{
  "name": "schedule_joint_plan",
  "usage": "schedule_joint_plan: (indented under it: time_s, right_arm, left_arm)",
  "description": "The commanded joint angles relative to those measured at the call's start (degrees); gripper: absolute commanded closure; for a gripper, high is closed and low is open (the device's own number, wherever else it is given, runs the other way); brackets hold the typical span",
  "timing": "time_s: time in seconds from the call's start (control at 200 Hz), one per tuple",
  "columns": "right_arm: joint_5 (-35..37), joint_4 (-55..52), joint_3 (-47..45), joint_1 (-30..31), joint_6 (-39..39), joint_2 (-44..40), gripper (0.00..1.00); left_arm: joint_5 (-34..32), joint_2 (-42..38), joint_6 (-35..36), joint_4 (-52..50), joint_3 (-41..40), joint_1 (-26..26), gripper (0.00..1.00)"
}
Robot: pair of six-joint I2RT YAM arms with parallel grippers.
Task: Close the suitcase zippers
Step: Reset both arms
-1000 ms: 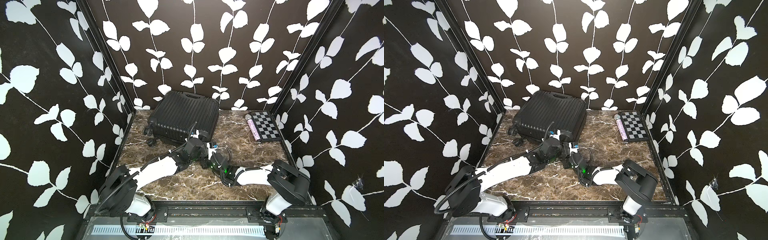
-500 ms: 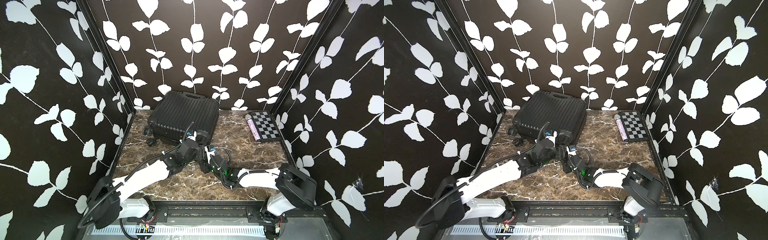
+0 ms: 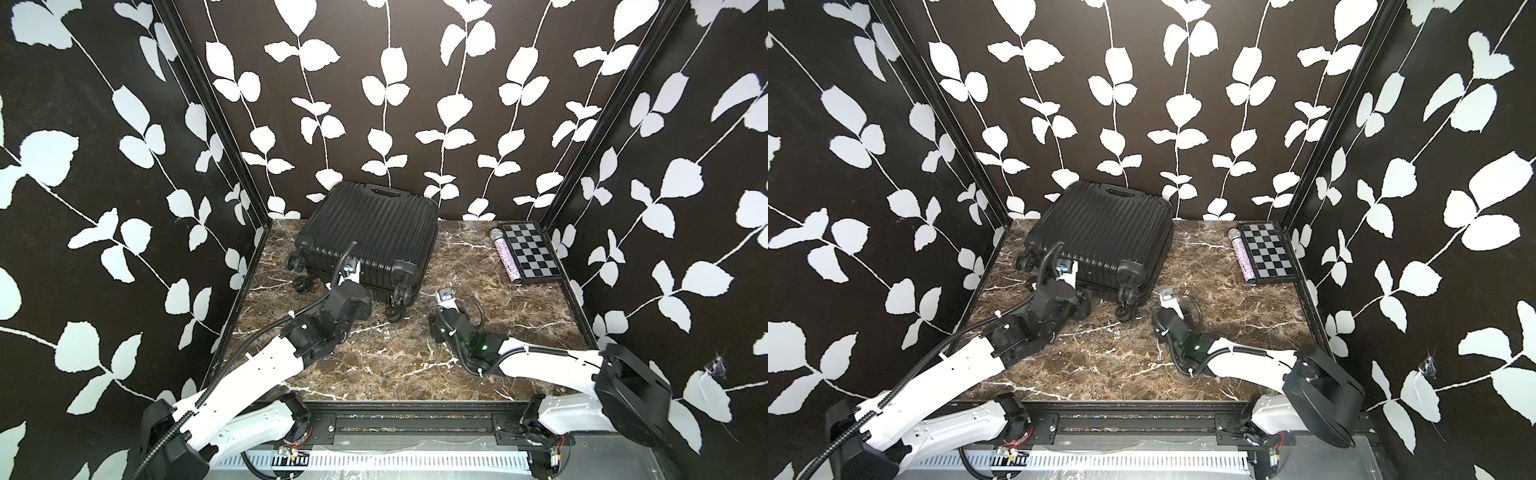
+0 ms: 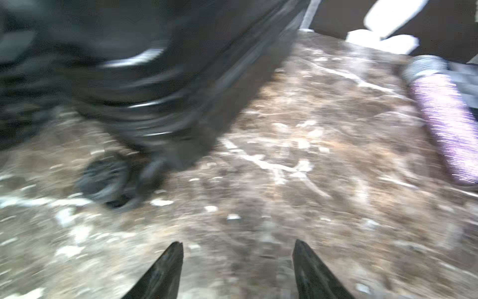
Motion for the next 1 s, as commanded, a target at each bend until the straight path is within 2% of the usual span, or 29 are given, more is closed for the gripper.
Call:
schedule_joint_plan:
  time_s: [0.0, 0.055, 0.155, 0.35, 0.585, 0.71, 0.815, 0.9, 0.995]
  right_arm:
    - [3.3, -3.02, -0.77, -3.62, -2.38, -3.86, 0.34]
    - [3.3, -3.44, -0.89, -5.73, -3.8, -5.65, 0.33]
    - [4.44, -4.83, -0.89, -9.68, -5.91, -9.05, 0.33]
    - [6.72, -8.34, -1.62, -17.03, -9.67, -16.92, 0.31]
    - [6.29, -8.45, -4.37, -26.54, -14.24, -21.99, 0.29]
    - [5.26, -4.55, -8.19, -31.83, -15.37, -22.47, 0.29]
    - [3.49, 0.16, -11.59, -35.36, -16.06, -22.05, 0.27]
    - [0.48, 4.5, -13.74, -38.29, -16.49, -20.73, 0.25]
    - [-2.86, 9.35, -15.09, -41.4, -16.85, -17.72, 0.24]
  left_arm:
    - [-4.57, -1.97, 6.85, -1.74, -1.87, 2.8, 0.36]
    - [-6.45, -1.96, 9.48, -0.81, -2.51, 3.77, 0.36]
    - [-8.54, -2.02, 13.36, 2.47, -4.88, 9.06, 0.36]
    - [-4.33, -3.58, 13.65, 9.46, -11.66, 18.82, 0.36]
    - [-2.28, -2.28, 15.74, 20.77, -19.6, 25.8, 0.31]
    - [3.51, -0.62, 16.33, 23.95, -20.74, 30.88, 0.3]
    - [4.82, 1.16, 21.24, 32.21, -23.53, 31.71, 0.29]
    - [6.31, 3.46, 22.42, 38.72, -26.14, 33.18, 0.28]
    - [13.17, 7.32, 21.23, 45.78, -28.35, 36.53, 0.27]
